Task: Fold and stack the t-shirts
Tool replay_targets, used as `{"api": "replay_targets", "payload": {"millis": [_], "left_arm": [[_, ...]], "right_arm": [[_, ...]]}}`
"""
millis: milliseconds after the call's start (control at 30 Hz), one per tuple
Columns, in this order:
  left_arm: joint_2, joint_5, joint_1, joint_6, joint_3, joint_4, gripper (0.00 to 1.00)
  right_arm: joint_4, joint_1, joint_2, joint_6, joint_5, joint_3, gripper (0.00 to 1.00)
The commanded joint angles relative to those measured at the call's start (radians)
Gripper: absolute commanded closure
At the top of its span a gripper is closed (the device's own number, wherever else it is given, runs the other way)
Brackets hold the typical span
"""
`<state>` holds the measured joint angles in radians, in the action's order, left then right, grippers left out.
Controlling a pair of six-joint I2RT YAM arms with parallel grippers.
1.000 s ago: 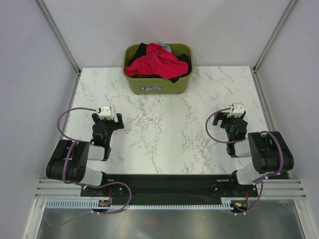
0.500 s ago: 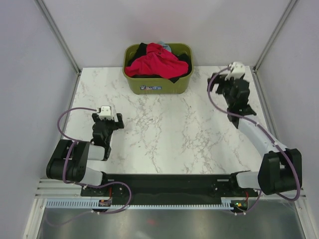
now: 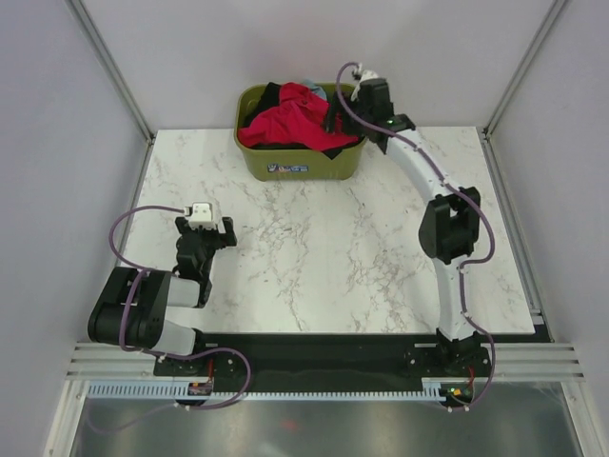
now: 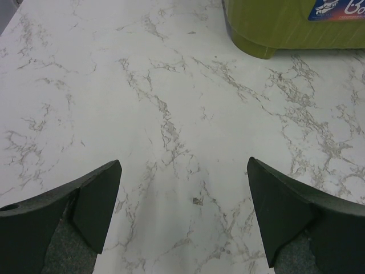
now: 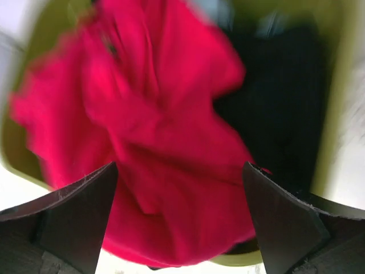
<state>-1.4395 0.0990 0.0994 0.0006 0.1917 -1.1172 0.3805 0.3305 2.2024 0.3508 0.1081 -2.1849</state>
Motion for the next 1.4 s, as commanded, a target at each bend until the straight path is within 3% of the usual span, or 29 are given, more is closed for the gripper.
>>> {"api": "replay_targets", "payload": {"millis": [0,200,300,333,367,567,700,867,967,1033,1167,1233,1267,1300,1367], "left_arm": [[0.002,0.011,-0.006,0.024,0.012,-0.053,0.00],[0.004,0.008,-0.007,0.024,0.012,-0.055,0.00],[0.002,0.008,-0.007,0.024,0.014,-0.055,0.00],[0.002,0.010,-0.007,0.024,0.012,-0.055,0.00],[0.002,0.007,-0.007,0.024,0.014,-0.055,0.00],[0.002,0.008,-0.007,0.024,0.014,-0.055,0.00],[0.004,0.008,-0.007,0.024,0.012,-0.055,0.00],[0.004,0.007,-0.007,0.022,0.014,-0.053,0.00],[0.001,0.007,-0.010,0.018,0.021,-0.041,0.00],[0.004,-0.010,-0.027,0.010,0.023,-0.032,0.00],[0.033,0.086,-0.026,-0.034,0.025,0.000,0.00],[0.157,0.143,-0.020,-0.047,0.079,0.145,0.00],[0.212,0.145,-0.017,-0.048,0.112,0.231,0.00],[0.256,0.163,-0.009,-0.062,0.145,0.419,0.00],[0.387,0.176,-0.001,-0.195,0.238,0.585,0.00]], "right_arm": [[0.173,0.042,0.035,-0.019,-0.030,-0.082,0.02],[0.155,0.054,0.080,-0.018,-0.064,-0.099,0.02],[0.146,0.064,0.059,-0.032,-0.088,-0.087,0.11],[0.146,0.065,0.048,-0.038,-0.093,-0.085,0.16],[0.146,0.064,0.024,-0.045,-0.093,-0.076,0.32],[0.144,0.067,-0.072,-0.076,-0.145,-0.035,0.66],[0.138,0.068,-0.145,-0.085,-0.156,-0.024,0.64],[0.138,0.068,-0.204,-0.082,-0.133,-0.033,0.46],[0.133,0.068,-0.262,-0.081,-0.087,-0.029,0.69],[0.114,0.068,-0.286,-0.084,-0.074,-0.009,0.77],[0.106,0.068,-0.303,-0.081,-0.146,0.057,0.11],[0.112,0.068,-0.290,-0.079,-0.154,0.068,0.02],[0.112,0.067,-0.267,-0.076,-0.151,0.076,0.02],[0.113,0.068,-0.253,-0.075,-0.148,0.076,0.02],[0.126,0.068,-0.204,-0.073,-0.142,0.062,0.02]]}}
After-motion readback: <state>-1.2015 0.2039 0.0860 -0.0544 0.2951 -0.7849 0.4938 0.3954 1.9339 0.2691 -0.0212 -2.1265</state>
